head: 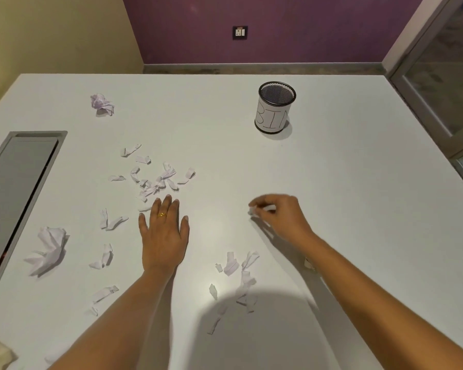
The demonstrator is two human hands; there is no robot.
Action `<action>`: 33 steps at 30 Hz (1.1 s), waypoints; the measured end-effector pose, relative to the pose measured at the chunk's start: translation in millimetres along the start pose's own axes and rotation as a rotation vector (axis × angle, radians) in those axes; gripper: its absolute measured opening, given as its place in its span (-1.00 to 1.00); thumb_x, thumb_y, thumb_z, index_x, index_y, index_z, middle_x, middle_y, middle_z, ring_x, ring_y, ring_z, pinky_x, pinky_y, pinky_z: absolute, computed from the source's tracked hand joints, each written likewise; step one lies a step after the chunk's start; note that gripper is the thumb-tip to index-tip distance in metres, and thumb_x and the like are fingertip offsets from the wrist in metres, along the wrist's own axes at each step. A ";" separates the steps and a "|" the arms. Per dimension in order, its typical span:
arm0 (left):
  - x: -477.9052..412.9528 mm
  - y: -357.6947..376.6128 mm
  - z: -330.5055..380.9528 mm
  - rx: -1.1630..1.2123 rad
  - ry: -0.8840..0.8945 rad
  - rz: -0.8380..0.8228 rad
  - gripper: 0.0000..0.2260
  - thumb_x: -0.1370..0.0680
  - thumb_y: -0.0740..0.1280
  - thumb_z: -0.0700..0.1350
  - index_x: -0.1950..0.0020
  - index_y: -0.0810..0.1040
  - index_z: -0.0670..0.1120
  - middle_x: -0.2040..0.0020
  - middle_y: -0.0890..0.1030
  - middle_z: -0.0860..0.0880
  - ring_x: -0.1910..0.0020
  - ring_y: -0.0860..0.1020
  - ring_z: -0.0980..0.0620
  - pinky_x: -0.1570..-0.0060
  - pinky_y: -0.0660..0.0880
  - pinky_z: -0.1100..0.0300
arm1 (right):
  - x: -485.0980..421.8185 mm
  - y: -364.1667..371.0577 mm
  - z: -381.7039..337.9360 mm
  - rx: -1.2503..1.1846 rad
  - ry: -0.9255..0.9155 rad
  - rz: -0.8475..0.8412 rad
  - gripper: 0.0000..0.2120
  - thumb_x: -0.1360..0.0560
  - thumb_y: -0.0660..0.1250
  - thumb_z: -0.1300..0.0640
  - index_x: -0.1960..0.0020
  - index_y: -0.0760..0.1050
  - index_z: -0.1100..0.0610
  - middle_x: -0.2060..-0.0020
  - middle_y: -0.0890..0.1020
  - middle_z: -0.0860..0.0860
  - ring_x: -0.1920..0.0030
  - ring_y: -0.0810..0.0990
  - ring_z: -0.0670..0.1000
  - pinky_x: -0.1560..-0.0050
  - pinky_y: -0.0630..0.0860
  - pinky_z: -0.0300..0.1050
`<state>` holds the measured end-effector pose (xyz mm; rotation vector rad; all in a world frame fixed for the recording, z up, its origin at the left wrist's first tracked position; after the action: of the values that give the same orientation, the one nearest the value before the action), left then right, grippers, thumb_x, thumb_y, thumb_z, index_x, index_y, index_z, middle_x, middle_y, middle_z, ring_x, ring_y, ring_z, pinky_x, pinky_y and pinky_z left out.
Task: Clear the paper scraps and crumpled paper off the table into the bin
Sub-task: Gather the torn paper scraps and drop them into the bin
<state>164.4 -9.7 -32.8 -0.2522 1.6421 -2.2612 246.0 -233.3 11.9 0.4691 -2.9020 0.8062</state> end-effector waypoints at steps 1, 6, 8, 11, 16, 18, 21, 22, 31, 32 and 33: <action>0.7 -0.7 0.3 -0.002 0.007 0.001 -0.65 -0.59 0.14 -0.06 -0.36 0.36 -0.12 -0.44 0.35 -0.09 -0.47 0.21 -0.09 -0.42 0.06 -0.19 | 13.3 5.7 5.8 -0.010 0.017 -0.034 -0.88 -0.43 0.39 0.31 0.05 0.64 0.21 0.09 0.69 0.21 0.10 0.67 0.10 0.21 0.44 -0.55; 4.6 -5.9 5.2 0.008 0.071 0.016 -0.70 -0.59 0.14 -0.12 -0.31 0.42 -0.11 -0.39 0.41 -0.09 -0.44 0.27 -0.09 -0.39 0.11 -0.18 | 56.6 24.5 22.6 0.160 -0.067 -0.216 -0.74 -0.43 0.41 0.22 -0.12 0.59 0.16 -0.09 0.65 0.03 -0.08 0.56 -0.11 -0.09 0.41 -0.39; 10.4 -10.3 10.1 0.045 0.104 0.033 -0.75 -0.58 0.17 -0.16 -0.24 0.49 -0.12 -0.32 0.48 -0.10 -0.37 0.37 -0.10 -0.32 0.22 -0.15 | 64.7 28.1 26.7 0.295 -0.123 -0.232 -0.73 -0.46 0.39 0.13 -0.16 0.57 0.08 -0.14 0.61 -0.03 -0.11 0.49 -0.09 -0.07 0.33 -0.33; 28.8 -15.8 19.9 0.071 0.105 0.061 -0.81 -0.55 0.22 -0.10 -0.08 0.57 -0.09 -0.15 0.58 -0.09 -0.12 0.51 -0.16 -0.05 0.38 -0.05 | 72.3 32.2 32.5 0.387 -0.123 -0.223 -0.70 -0.48 0.36 0.10 -0.21 0.54 0.05 -0.09 0.55 -0.01 -0.11 0.47 -0.04 0.03 0.26 -0.34; 56.5 -8.2 39.7 0.311 0.063 -0.139 -0.75 -0.48 0.35 0.04 -0.10 0.55 -0.04 -0.06 0.56 -0.01 -0.09 0.48 -0.05 -0.05 0.38 0.08 | 79.3 34.4 29.6 0.372 -0.114 -0.152 -0.72 -0.49 0.34 0.14 -0.19 0.55 0.10 -0.02 0.52 0.03 0.03 0.44 -0.09 0.06 0.27 -0.34; 57.5 -5.1 46.1 0.349 0.081 -0.246 -0.67 -0.43 0.40 0.08 -0.13 0.55 -0.03 -0.05 0.54 -0.01 -0.11 0.47 -0.01 -0.07 0.42 0.11 | 80.9 34.9 27.1 0.355 -0.100 -0.118 -0.77 -0.49 0.33 0.16 -0.14 0.58 0.13 0.00 0.54 0.04 0.00 0.47 -0.05 0.04 0.31 -0.32; 52.7 -3.3 54.1 0.340 0.118 -0.387 -0.59 -0.36 0.46 0.09 -0.15 0.54 -0.04 -0.02 0.49 0.00 -0.09 0.45 0.02 0.04 0.39 0.20 | 81.3 35.2 24.5 0.340 -0.068 -0.079 -0.82 -0.49 0.33 0.17 -0.06 0.61 0.18 0.04 0.56 0.08 0.00 0.53 0.02 0.01 0.38 -0.26; 51.1 -3.2 56.4 0.320 0.131 -0.421 -0.57 -0.35 0.47 0.08 -0.15 0.54 -0.04 0.01 0.46 0.02 -0.06 0.45 0.02 0.08 0.35 0.23 | 80.8 35.2 23.8 0.337 -0.056 -0.067 -0.83 -0.49 0.33 0.18 -0.03 0.62 0.19 0.05 0.57 0.09 0.02 0.54 0.03 0.02 0.39 -0.26; 47.2 -3.8 73.7 0.175 0.198 -0.458 -0.68 -0.34 0.50 -0.09 -0.06 0.58 -0.10 0.15 0.45 0.02 0.15 0.40 0.06 0.16 0.29 0.27 | 77.0 35.1 21.1 0.290 0.054 -0.023 -0.87 -0.46 0.37 0.21 0.03 0.63 0.22 0.05 0.62 0.12 0.08 0.56 0.02 0.06 0.44 -0.22; 47.0 -4.0 75.6 0.168 0.192 -0.456 -0.72 -0.35 0.50 -0.10 -0.02 0.60 -0.11 0.18 0.45 0.03 0.18 0.40 0.06 0.18 0.29 0.27 | 76.1 35.2 21.2 0.288 0.067 -0.024 -0.87 -0.46 0.37 0.21 0.04 0.63 0.22 0.05 0.63 0.11 0.11 0.54 0.00 0.09 0.41 -0.24; 47.0 -4.1 76.9 0.168 0.180 -0.457 -0.75 -0.35 0.50 -0.12 0.02 0.61 -0.12 0.21 0.47 0.02 0.20 0.42 0.06 0.20 0.29 0.27 | 75.4 35.3 21.3 0.288 0.078 -0.028 -0.87 -0.45 0.37 0.21 0.04 0.63 0.22 0.06 0.63 0.11 0.14 0.52 -0.03 0.11 0.38 -0.26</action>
<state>145.8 -94.1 -6.9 -0.4298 1.5918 -2.8194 163.2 -235.8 -10.7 0.4877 -2.7119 1.2160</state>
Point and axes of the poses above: each hand's wrist, its own x-axis away from the middle knuckle, its own y-axis out of the palm, z = x × y, the point moved 4 cm from there along -x, towards the middle knuckle
